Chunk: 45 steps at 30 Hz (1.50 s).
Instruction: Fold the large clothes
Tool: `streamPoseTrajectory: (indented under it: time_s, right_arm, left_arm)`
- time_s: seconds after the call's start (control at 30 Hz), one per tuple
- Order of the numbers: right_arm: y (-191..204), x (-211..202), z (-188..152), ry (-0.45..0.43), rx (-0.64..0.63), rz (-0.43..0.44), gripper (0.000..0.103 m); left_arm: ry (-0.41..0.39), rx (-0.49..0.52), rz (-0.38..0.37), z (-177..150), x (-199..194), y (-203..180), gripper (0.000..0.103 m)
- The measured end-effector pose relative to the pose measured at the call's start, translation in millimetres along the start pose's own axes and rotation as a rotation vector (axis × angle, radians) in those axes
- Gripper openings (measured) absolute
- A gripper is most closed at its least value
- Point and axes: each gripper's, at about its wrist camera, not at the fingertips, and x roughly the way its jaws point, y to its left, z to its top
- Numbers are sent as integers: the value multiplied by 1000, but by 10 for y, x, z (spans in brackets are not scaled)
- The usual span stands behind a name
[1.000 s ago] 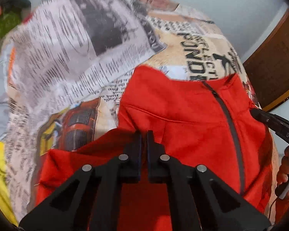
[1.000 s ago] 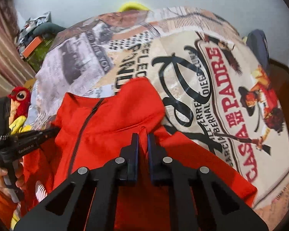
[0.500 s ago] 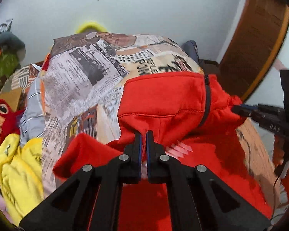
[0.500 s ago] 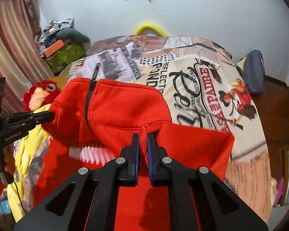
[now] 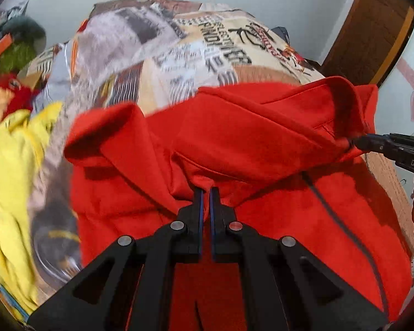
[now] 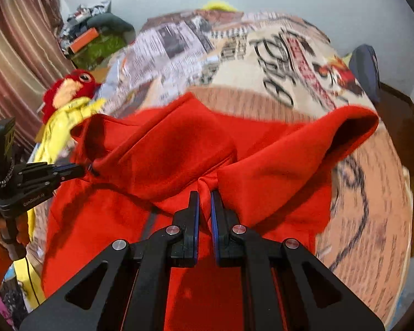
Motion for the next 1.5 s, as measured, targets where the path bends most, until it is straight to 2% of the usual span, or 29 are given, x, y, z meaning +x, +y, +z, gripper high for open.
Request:
streamPoseTrajectory:
  time_s: [0.13, 0.27, 0.47, 0.6, 0.7, 0.9, 1.0, 1.1, 1.17, 1.23, 1.3, 1.4, 1.5]
  right_arm:
    - [10, 43, -176, 24, -19, -51, 7]
    - [32, -65, -327, 12, -32, -65, 11]
    - [38, -428, -374, -28, -39, -50, 11]
    - [22, -706, -202, -106, -31, -59, 11]
    - [8, -752, -5, -149, -6, -41, 11]
    - [18, -436, 435, -154, 17, -15, 11]
    - [9, -131, 579, -106, 28, 3, 11]
    - [-51, 188, 633, -46, 71, 50, 11]
    - [-146, 351, 606, -13, 144, 80, 11]
    - [-253, 499, 505, 46, 219, 149, 11]
    - [-277, 541, 393, 87, 237, 185, 11]
    - [-169, 458, 168, 118, 149, 145, 11]
    - [-5, 299, -79, 138, 26, 94, 11]
  left_arm:
    - [18, -5, -24, -242, 7, -39, 2]
    - [40, 23, -19, -437, -89, -90, 2]
    - [4, 38, 10, -604, -452, 12, 3]
    - [-67, 0, 44, -439, -736, 198, 3]
    - [-125, -16, 66, -172, -865, 307, 3]
    - [-159, -38, 61, 392, -722, 410, 4]
    - [-125, -45, 20, 640, -421, 379, 4]
    - [-67, -42, -26, 747, -68, 300, 4]
    - [-26, -49, -70, 750, 129, 245, 4]
    - [20, -67, -116, 708, 318, 200, 4]
    - [80, -81, -152, 633, 454, 144, 4]
    - [109, -43, -156, 482, 444, 19, 4]
    - [112, 50, -131, 226, 293, -147, 4]
